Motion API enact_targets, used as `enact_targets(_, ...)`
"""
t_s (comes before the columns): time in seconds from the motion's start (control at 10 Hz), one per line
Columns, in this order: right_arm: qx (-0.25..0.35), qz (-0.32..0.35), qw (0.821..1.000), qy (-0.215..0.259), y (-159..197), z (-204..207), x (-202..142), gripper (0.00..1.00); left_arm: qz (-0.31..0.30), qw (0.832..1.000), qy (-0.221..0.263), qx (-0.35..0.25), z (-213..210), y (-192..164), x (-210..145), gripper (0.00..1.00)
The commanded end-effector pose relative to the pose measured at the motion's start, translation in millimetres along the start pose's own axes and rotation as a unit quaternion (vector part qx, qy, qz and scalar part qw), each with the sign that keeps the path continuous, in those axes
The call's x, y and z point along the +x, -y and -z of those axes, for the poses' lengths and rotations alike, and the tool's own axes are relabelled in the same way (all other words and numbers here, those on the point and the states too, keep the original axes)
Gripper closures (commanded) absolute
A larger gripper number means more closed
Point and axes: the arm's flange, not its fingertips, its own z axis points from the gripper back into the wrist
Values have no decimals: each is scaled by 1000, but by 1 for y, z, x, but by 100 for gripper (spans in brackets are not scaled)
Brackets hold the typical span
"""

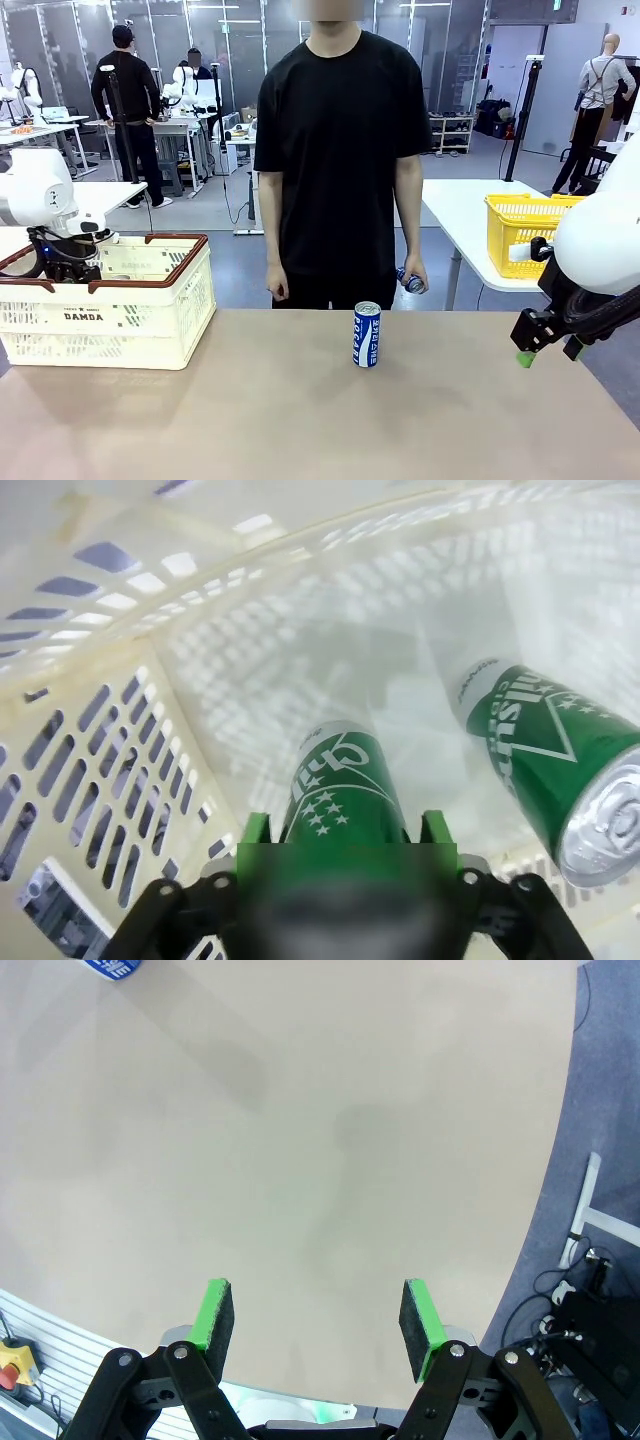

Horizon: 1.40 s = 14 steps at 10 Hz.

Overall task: Place the drinks into the Shopping basket.
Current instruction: Pick up one drink and place it into the Shopping basket.

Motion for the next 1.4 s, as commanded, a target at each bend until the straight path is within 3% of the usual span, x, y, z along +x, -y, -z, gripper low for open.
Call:
enact_targets(0.0,0,0,1000,1,1,-1,-1,16,2,1000,-9,1,-1,1,-1,6)
enact_targets(0.1,0,0,1000,1,1,-1,-1,16,1,1000,-8,-2,-3,1,-4,0)
enact_targets(0.7,0,0,1000,1,1,-1,-1,16,13,1000,1,8,-52,4,-27,0)
enact_targets(1.3,0,0,1000,1,1,-1,-1,16,53,997,55,13,-121,29,-58,0)
